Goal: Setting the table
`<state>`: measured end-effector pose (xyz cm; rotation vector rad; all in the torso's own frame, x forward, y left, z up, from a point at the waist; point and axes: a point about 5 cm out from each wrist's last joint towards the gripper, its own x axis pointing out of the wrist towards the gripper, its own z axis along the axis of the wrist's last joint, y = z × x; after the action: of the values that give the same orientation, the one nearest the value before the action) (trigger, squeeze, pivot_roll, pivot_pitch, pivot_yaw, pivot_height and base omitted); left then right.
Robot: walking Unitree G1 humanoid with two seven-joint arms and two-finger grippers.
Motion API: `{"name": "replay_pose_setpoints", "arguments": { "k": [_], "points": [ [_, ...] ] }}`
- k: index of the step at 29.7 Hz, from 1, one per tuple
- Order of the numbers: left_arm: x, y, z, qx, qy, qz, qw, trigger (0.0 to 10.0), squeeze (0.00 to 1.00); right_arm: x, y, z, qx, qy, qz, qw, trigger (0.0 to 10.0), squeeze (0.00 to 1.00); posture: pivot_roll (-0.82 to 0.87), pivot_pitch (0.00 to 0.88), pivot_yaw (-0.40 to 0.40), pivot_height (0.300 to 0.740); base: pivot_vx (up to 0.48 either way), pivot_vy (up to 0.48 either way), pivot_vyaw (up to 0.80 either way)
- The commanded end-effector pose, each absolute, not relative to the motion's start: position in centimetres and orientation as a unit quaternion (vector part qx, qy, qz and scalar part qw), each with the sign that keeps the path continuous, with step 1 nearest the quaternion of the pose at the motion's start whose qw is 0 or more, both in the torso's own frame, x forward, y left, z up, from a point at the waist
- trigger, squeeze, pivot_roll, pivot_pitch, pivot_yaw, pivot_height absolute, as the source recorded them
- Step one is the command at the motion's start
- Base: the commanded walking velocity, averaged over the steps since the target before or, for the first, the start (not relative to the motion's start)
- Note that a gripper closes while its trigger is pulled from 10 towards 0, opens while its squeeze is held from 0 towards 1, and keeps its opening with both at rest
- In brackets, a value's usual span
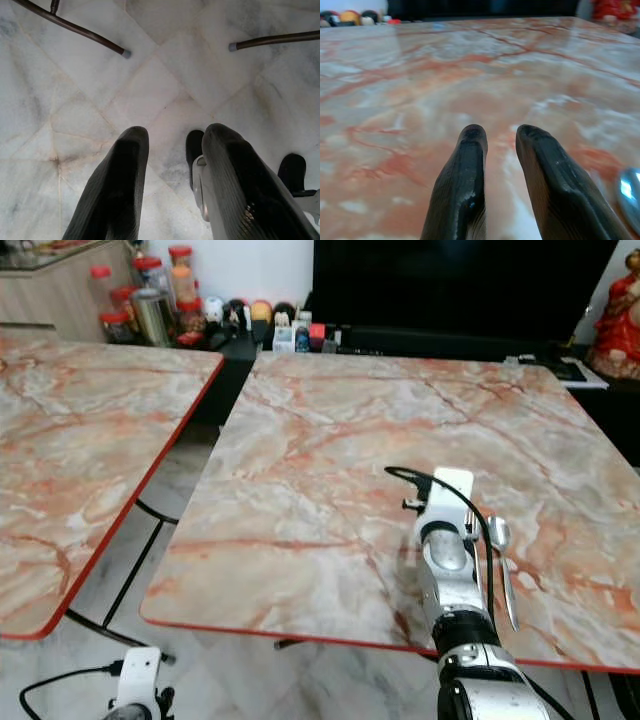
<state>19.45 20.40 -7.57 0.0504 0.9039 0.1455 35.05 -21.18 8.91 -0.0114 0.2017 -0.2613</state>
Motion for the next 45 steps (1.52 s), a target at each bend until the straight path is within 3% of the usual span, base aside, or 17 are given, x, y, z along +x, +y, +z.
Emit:
{"name": "replay_pose_setpoints", "arguments": {
  "k": [1,7,8,9,15,16,29,45],
  "points": [
    [19.3,20.6,-7.6,0.021,0.439,0.075,0.895,10.0,0.00,34.3,-22.6,7.9,-0.001,0.131,-0.171,0.976,10.0,0.00,0.02,0.000,-0.035,0.728,0.000,0.000,0.00],
    [19.2,20.7,-7.7,0.022,0.440,0.074,0.894,10.0,0.00,33.4,-23.7,7.3,-0.019,0.151,-0.188,0.970,10.0,0.00,0.02,0.000,-0.030,0.728,0.000,0.000,0.00],
    [19.2,20.7,-7.7,0.022,0.441,0.073,0.894,10.0,0.00,33.2,-23.9,7.2,-0.024,0.156,-0.193,0.968,10.0,0.16,0.02,0.000,-0.030,0.728,0.000,0.000,0.00],
    [19.2,20.7,-7.7,0.022,0.441,0.073,0.894,10.0,0.00,33.1,-24.1,7.1,-0.023,0.159,-0.197,0.967,10.0,1.00,0.02,0.000,-0.029,0.728,0.000,0.000,0.00],
    [19.3,20.7,-7.6,0.022,0.440,0.072,0.895,10.0,0.00,32.6,-24.6,6.8,-0.026,0.171,-0.204,0.964,10.0,0.97,0.02,0.000,-0.026,0.728,0.000,0.000,0.00],
    [19.4,20.7,-7.6,0.022,0.439,0.071,0.895,10.0,0.00,32.5,-24.7,6.9,-0.027,0.171,-0.201,0.964,10.0,0.00,0.01,0.000,-0.024,0.728,0.000,0.000,0.00],
    [19.4,20.6,-7.6,0.022,0.439,0.069,0.895,10.0,0.00,33.5,-24.4,9.0,-0.012,0.147,-0.167,0.975,10.0,0.00,0.01,0.000,-0.022,0.728,0.000,0.000,0.00],
    [19.3,20.6,-7.6,0.016,0.442,0.065,0.894,10.0,0.00,32.5,-24.4,7.5,0.004,0.211,-0.165,0.963,10.0,0.00,0.01,0.000,-0.026,0.728,0.000,0.000,0.00]
  ]
}}
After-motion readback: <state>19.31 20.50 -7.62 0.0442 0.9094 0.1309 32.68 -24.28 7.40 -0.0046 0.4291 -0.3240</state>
